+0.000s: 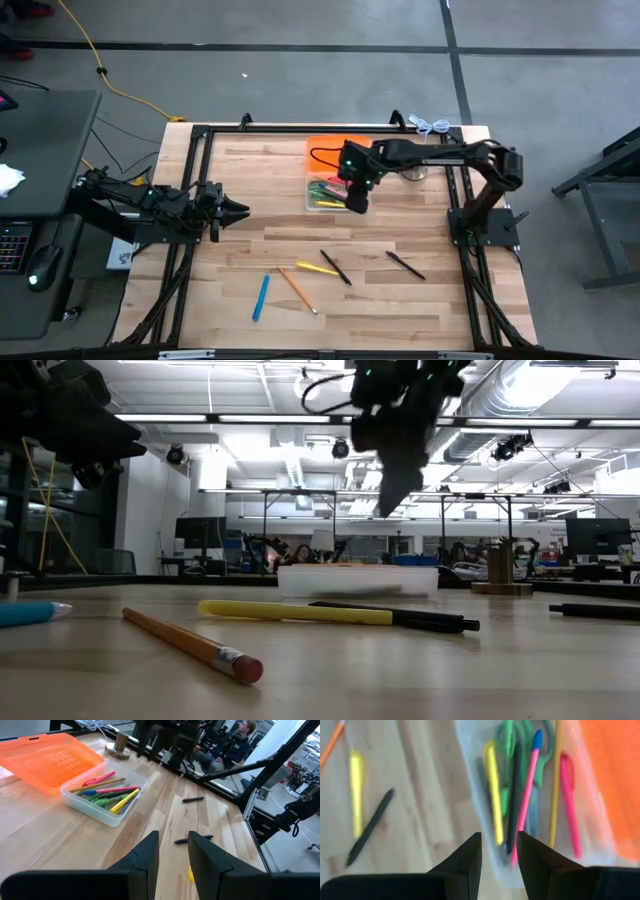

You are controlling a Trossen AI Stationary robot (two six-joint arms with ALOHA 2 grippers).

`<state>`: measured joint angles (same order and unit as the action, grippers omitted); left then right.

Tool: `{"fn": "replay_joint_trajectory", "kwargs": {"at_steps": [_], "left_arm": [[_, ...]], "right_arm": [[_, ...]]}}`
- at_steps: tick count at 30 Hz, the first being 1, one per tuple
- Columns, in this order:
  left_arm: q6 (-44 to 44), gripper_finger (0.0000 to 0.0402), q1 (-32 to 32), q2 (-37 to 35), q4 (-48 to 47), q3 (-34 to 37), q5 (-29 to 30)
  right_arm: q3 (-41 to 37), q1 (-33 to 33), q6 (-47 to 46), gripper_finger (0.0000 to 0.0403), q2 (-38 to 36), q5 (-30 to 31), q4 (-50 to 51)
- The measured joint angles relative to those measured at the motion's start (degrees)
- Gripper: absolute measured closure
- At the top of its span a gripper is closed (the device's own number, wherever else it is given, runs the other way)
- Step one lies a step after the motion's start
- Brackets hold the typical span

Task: Pick & place school supplies into a supply box
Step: Put the right black pen into the supply box

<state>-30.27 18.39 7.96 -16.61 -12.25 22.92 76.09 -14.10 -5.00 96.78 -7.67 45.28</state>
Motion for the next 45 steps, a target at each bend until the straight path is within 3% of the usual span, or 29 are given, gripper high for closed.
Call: {"fn": "replay_joint_trajectory", "kwargs": {"at_steps": [14, 25, 33, 45], "left_arm": [[0.47, 0.0268, 0.0, 0.01, -0.32, 0.0, 0.0], [0.47, 0.0268, 0.0, 0.01, -0.33, 0.0, 0.0], [0.47, 0.0268, 0.0, 0.01, -0.3, 0.0, 0.0], [0.42, 0.0268, 0.0, 0.01, -0.28, 0.0, 0.13]], "right_arm": [[0.0, 12.79, -15.24, 0.0304, -10.54, 0.74, 10.95], [0.0, 25.11, -27.69, 0.0304, -11.46, 1.83, 17.61], [-0.02, 33.08, -32.89, 0.0304, -11.46, 6.02, 21.18], [-0.07, 38.7, -38.51, 0.0304, -11.46, 9.43, 26.69]]}}
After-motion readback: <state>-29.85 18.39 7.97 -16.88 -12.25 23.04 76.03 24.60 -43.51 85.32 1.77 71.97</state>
